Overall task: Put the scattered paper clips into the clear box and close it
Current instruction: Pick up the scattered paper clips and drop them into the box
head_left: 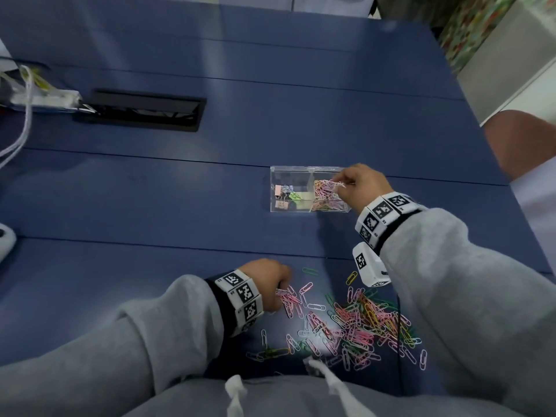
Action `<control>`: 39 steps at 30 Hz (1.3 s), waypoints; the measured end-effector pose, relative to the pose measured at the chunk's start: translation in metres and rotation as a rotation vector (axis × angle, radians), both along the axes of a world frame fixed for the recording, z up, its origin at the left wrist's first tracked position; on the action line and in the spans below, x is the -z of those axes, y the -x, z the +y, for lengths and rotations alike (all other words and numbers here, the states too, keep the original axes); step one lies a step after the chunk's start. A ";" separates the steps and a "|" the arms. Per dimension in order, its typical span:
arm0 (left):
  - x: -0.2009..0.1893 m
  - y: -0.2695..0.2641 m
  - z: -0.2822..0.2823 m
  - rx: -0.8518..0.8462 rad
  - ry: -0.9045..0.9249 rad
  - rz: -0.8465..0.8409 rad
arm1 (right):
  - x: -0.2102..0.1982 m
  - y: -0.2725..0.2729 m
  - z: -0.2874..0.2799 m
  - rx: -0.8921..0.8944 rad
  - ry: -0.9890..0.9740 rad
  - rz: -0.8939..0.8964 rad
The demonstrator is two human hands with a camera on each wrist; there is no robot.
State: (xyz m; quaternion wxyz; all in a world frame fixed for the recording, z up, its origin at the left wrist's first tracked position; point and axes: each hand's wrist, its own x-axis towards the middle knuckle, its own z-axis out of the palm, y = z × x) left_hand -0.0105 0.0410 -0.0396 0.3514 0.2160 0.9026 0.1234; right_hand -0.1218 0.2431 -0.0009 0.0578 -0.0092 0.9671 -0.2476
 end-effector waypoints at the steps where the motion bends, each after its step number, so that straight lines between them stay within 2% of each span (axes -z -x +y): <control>1: -0.001 0.001 0.000 -0.013 -0.020 0.007 | 0.000 -0.005 0.002 0.013 0.035 0.017; 4: -0.005 0.007 -0.002 -0.107 -0.115 0.015 | 0.000 -0.027 0.013 0.017 0.086 0.044; 7: -0.011 0.017 -0.003 -0.235 -0.200 0.057 | 0.004 -0.055 0.030 -0.029 0.016 -0.014; 11: -0.022 0.036 0.004 -0.349 -0.320 0.077 | 0.011 -0.087 0.043 -0.103 -0.158 -0.254; 16: -0.043 0.071 0.025 -0.415 -0.462 0.119 | 0.006 -0.120 0.036 -0.287 -0.241 -0.519; 19: -0.053 0.101 0.041 -0.488 -0.501 0.214 | 0.011 -0.135 0.033 -0.372 -0.315 -0.552; 24: -0.058 0.147 0.064 -0.639 -0.525 0.313 | 0.016 -0.138 0.033 -0.381 -0.323 -0.555; 26: -0.056 0.157 0.072 -0.631 -0.498 0.323 | 0.017 -0.138 0.035 -0.382 -0.306 -0.551; 30: -0.047 0.163 0.083 -0.445 -0.306 0.309 | 0.018 -0.142 0.039 -0.359 -0.245 -0.517; 32: -0.042 0.163 0.084 -0.402 -0.269 0.287 | 0.017 -0.144 0.039 -0.348 -0.213 -0.520; 37: -0.040 0.155 0.075 -0.350 -0.341 0.286 | 0.021 -0.143 0.037 -0.340 -0.166 -0.479; 39: -0.042 0.148 0.067 -0.388 -0.402 0.284 | 0.024 -0.142 0.038 -0.330 -0.158 -0.463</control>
